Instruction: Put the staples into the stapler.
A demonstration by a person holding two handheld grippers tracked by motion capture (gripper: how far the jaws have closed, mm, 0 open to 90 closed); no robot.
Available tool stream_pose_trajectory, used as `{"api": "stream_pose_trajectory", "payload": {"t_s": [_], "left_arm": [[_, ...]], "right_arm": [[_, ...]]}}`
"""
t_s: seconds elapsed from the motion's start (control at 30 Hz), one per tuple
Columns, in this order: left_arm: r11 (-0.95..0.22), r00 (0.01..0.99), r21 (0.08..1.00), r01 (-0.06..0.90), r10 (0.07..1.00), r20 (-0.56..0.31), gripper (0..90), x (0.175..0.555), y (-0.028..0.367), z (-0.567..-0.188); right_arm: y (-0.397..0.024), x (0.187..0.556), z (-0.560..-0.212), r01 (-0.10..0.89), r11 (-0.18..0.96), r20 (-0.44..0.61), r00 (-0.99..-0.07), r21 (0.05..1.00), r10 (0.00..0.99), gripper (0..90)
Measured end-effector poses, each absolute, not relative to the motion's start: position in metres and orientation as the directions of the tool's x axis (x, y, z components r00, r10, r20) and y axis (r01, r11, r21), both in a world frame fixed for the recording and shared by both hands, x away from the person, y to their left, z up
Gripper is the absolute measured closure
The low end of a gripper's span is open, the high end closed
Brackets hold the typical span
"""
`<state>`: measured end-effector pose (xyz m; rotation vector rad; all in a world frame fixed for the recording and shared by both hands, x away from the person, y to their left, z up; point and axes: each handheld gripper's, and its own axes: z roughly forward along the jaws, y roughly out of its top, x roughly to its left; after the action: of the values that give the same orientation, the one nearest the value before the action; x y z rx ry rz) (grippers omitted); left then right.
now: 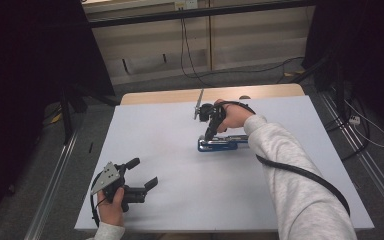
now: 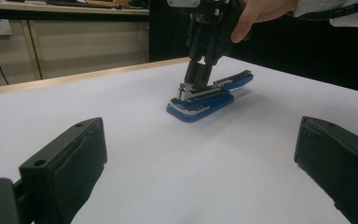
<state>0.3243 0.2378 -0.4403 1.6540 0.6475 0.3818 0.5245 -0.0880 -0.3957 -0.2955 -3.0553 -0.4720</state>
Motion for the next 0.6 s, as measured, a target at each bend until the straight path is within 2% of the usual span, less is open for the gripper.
{"api": "stream_pose_trajectory", "payload": {"t_s": [0.47, 0.6], "left_arm": [[-0.085, 0.783, 0.977, 0.194, 0.613, -0.103, 2.5, 0.3247, 0.2373, -0.4406], [-0.084, 0.783, 0.975, 0.205, 0.611, -0.112, 2.5, 0.3245, 0.2366, -0.4408]], "right_arm": [[-0.0856, 0.5247, -0.3977, 0.183, 0.935, 0.062, -0.983, 0.305, 0.172, 78.3], [-0.0844, 0.5245, -0.3977, 0.198, 0.927, 0.057, -0.980, 0.318, 0.190, 70.4]]}}
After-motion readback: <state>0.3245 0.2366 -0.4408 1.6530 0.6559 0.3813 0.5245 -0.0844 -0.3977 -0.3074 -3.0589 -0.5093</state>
